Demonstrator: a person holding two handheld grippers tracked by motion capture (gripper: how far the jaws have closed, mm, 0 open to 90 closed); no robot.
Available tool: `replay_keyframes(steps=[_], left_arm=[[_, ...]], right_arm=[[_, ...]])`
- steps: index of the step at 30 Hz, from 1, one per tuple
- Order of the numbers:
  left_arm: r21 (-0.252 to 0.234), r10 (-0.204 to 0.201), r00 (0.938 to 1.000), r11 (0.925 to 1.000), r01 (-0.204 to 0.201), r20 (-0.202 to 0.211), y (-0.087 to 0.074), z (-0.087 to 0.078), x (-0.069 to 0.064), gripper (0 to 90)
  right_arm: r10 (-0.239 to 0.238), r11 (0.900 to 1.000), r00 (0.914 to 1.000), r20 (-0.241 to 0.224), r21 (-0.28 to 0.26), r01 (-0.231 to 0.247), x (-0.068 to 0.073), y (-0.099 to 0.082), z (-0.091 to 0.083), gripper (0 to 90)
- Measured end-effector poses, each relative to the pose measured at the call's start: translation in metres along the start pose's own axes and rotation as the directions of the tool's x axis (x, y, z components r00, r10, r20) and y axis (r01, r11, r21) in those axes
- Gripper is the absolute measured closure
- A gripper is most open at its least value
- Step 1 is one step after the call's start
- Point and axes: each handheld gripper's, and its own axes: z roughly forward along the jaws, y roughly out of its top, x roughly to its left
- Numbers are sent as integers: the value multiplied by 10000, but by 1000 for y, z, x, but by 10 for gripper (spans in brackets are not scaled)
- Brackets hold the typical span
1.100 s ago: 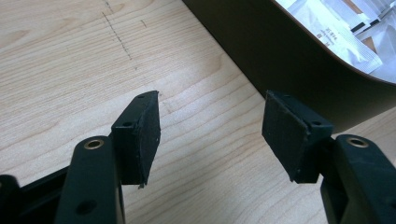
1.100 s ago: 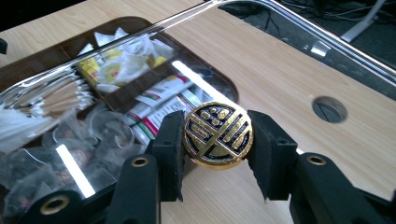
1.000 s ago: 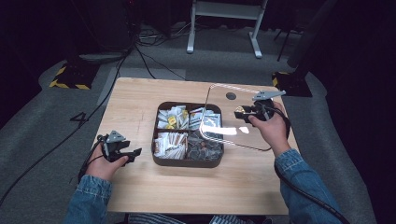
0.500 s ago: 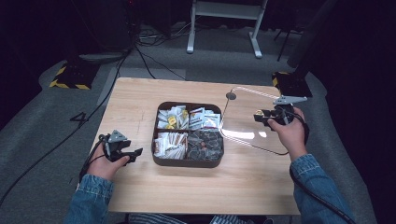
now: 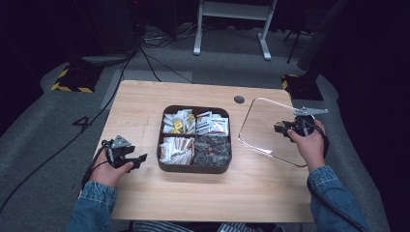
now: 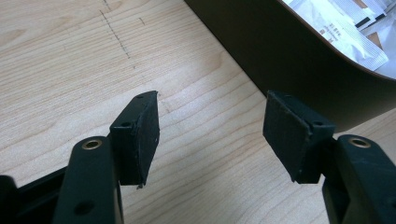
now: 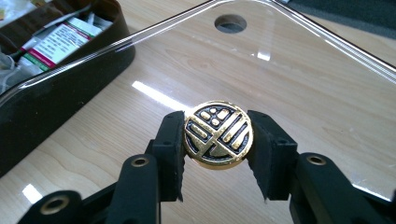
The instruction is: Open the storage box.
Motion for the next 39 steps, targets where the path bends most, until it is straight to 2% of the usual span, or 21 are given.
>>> replay_keyframes(steps=[10,13,19,31,39], left_arm=[[-50,-4,10000,10000,4,3,1,1,0,366],[35,-54,9995,10000,55,-305,1,-1,1,364],[-48,-174,9990,9998,172,-406,1,-3,2,371],[116,-34,9992,9999,38,-397,0,-2,2,363],[74,-127,9990,9999,130,-421,0,-3,2,364]], right_arm=[[416,9989,9991,43,231,-417,-5,-22,16,588],[516,9983,9986,82,277,-518,-7,-29,24,588],[601,9976,9982,18,330,-601,-6,-37,32,588],[708,9972,9972,-225,260,-702,-5,-49,45,588],[808,9963,9962,-333,309,-798,-2,-59,52,587]])
